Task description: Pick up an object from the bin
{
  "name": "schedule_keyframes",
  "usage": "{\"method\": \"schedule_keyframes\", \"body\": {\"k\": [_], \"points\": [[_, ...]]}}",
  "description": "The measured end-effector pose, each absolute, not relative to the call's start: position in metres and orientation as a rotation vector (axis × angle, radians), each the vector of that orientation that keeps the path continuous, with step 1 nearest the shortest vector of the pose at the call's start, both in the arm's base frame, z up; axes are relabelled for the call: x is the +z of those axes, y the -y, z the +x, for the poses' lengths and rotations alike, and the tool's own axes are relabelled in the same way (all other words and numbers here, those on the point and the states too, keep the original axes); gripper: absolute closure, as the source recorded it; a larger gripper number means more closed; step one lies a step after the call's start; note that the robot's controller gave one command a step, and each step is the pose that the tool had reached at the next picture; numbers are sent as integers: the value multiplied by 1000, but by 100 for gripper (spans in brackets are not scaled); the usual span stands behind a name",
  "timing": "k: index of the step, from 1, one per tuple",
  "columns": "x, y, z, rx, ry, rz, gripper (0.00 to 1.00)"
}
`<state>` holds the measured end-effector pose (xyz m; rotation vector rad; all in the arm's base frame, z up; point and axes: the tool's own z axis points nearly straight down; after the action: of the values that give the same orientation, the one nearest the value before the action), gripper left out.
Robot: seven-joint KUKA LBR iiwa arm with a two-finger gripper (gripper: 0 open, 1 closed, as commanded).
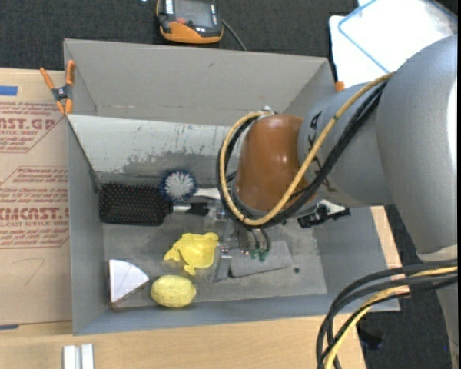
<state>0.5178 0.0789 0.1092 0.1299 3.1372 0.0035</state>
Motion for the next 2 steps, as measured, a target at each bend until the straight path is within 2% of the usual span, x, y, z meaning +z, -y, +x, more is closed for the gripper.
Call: {"method": "schedule_keyframes", "body": {"k": [1, 2], "points": [[131, -99, 515, 13, -3115, 198, 100], [131, -99, 515, 13, -3115, 199, 0]]}}
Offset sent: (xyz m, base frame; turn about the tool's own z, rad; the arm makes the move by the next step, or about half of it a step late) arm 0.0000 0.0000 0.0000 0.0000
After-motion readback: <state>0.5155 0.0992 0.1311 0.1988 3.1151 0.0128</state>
